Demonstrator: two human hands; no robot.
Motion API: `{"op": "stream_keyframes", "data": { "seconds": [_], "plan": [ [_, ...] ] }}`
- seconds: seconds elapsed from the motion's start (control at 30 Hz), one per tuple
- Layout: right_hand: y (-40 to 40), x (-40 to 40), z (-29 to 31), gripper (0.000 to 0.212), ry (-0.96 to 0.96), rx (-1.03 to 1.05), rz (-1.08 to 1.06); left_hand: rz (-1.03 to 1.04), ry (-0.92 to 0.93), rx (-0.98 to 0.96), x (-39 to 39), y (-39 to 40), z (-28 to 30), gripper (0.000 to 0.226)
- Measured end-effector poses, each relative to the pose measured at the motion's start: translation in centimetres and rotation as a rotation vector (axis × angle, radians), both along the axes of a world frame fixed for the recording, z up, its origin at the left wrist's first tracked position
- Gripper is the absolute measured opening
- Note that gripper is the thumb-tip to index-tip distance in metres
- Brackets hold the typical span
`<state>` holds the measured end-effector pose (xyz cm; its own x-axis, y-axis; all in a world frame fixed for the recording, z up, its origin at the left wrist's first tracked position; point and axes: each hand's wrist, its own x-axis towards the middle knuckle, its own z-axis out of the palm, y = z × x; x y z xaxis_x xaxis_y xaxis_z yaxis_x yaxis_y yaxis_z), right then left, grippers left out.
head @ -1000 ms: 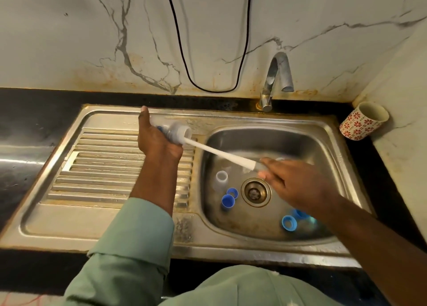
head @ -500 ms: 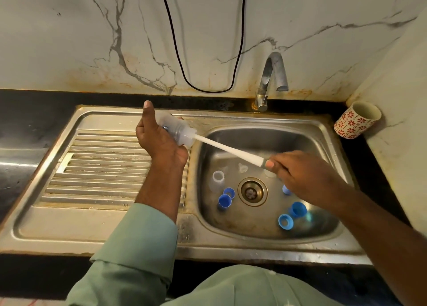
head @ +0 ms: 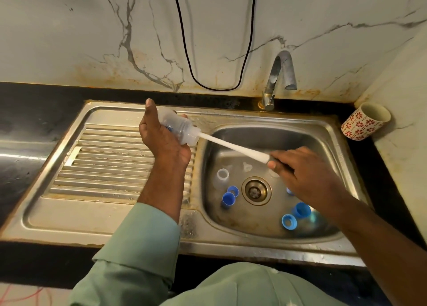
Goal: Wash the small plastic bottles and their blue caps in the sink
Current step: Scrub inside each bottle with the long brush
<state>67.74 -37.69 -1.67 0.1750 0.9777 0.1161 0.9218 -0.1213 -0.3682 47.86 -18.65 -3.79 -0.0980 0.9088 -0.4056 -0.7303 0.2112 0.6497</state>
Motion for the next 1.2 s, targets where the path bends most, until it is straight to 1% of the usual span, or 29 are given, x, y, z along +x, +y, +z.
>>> {"op": "stream_keyframes", "data": {
  "seconds": [0.07, 0.13, 0.17, 0.2, 0.23, 0.27, 0.33, 0.37, 0.4, 0.43, 0.47, 0.5, 0.53, 0.57, 0.63, 0.67, 0.7, 0.77, 0.8, 0.83, 0.87, 0.9, 0.97, 1.0, 1.07, 1.13, 1.17, 1.2],
  "plan": [
    [0.1, -0.1, 0.1, 0.033, 0.156, -0.067, -0.040, -0.011, 0.005, 0.025, 0.0, 0.0, 0.0, 0.065],
    [0.0, -0.4, 0.0, 0.024, 0.175, -0.109, 0.029, -0.047, -0.010, 0.065, 0.0, -0.2, 0.3, 0.088],
    [-0.1, -0.5, 0.0, 0.027, 0.174, -0.130, 0.066, -0.054, -0.010, 0.075, 0.0, -0.1, 0.3, 0.099],
    [-0.3, -0.6, 0.0, 0.038, 0.164, -0.145, 0.088, -0.048, -0.012, 0.082, -0.1, 0.1, 0.2, 0.104],
    [-0.4, -0.5, -0.1, 0.044, 0.162, -0.144, 0.086, -0.046, -0.001, 0.081, -0.2, 0.2, 0.1, 0.103],
    [-0.4, -0.5, 0.0, 0.040, 0.157, -0.121, 0.044, -0.054, 0.012, 0.080, -0.3, 0.2, 0.0, 0.097],
    [-0.4, -0.6, 0.2, 0.021, 0.080, -0.064, -0.047, -0.043, 0.011, 0.063, 0.0, 0.0, 0.1, 0.071],
    [-0.4, -0.6, 0.2, 0.019, 0.024, -0.056, -0.068, -0.024, 0.018, 0.038, 0.2, 0.0, 0.0, 0.061],
    [-0.6, -0.8, 0.3, 0.023, -0.018, -0.082, -0.054, -0.012, 0.041, 0.020, 0.3, 0.2, -0.1, 0.058],
    [-0.8, -0.9, 0.5, 0.025, -0.034, -0.135, -0.023, -0.016, 0.054, 0.024, 0.2, 0.3, 0.0, 0.063],
    [-1.1, -1.0, 0.9, 0.025, -0.014, -0.188, 0.014, -0.037, 0.044, 0.029, 0.1, 0.4, 0.1, 0.076],
    [-1.3, -1.1, 1.3, 0.026, 0.041, -0.229, 0.045, -0.069, 0.033, 0.036, -0.1, 0.4, 0.0, 0.092],
    [-1.4, -1.0, 1.5, 0.026, 0.121, -0.250, 0.040, -0.106, 0.026, 0.045, -0.3, 0.4, -0.1, 0.098],
    [-1.4, -0.8, 1.7, 0.028, 0.195, -0.240, 0.012, -0.129, 0.013, 0.061, -0.1, 0.2, -0.1, 0.098],
    [-1.5, -0.9, 1.5, 0.022, 0.296, -0.184, -0.068, -0.156, 0.034, 0.054, 0.4, 0.0, -0.2, 0.076],
    [-1.7, -1.1, 1.4, 0.015, 0.312, -0.183, -0.074, -0.188, 0.042, 0.049, 0.6, -0.1, -0.2, 0.066],
    [-2.0, -1.3, 1.3, 0.011, 0.319, -0.203, -0.051, -0.231, 0.024, 0.060, 0.6, -0.2, 0.0, 0.063],
    [-2.3, -1.8, 1.0, 0.014, 0.434, -0.237, -0.018, -0.274, -0.038, 0.088, 0.6, -0.1, 0.4, 0.065],
    [-2.4, -1.8, 0.7, 0.016, 0.529, -0.230, -0.057, -0.259, -0.046, 0.072, 0.6, 0.1, 0.4, 0.068],
    [-2.5, -1.8, 0.5, 0.017, 0.595, -0.217, -0.108, -0.232, -0.007, 0.034, 0.8, 0.3, 0.4, 0.072],
    [-2.6, -1.7, 0.3, 0.018, 0.609, -0.211, -0.133, -0.187, 0.041, 0.006, 0.9, 0.5, 0.0, 0.074],
    [-2.6, -1.7, 0.1, 0.016, 0.562, -0.224, -0.125, -0.154, 0.065, -0.005, 1.1, 0.4, 0.0, 0.076],
    [-2.4, -1.6, 0.5, 0.015, 0.503, -0.258, -0.064, -0.136, 0.032, -0.015, 1.2, 0.3, -0.2, 0.088],
    [-2.3, -1.6, 0.7, 0.016, 0.503, -0.251, -0.062, -0.133, 0.019, -0.031, 1.3, 0.2, -0.2, 0.088],
    [-2.3, -1.2, 0.7, 0.021, 0.475, -0.230, -0.098, -0.098, 0.027, -0.070, 1.4, 0.2, -0.4, 0.075],
    [-2.5, -1.3, 0.7, 0.021, 0.418, -0.265, -0.095, -0.085, 0.019, -0.112, 1.1, 0.5, -0.8, 0.078],
    [-2.5, -1.5, 0.8, 0.019, 0.429, -0.281, -0.074, -0.074, 0.025, -0.122, 1.0, 0.4, -0.8, 0.081],
    [-2.5, -1.6, 0.7, 0.018, 0.450, -0.278, -0.067, -0.049, 0.032, -0.114, 0.9, 0.5, -0.9, 0.078]
  ]
}}
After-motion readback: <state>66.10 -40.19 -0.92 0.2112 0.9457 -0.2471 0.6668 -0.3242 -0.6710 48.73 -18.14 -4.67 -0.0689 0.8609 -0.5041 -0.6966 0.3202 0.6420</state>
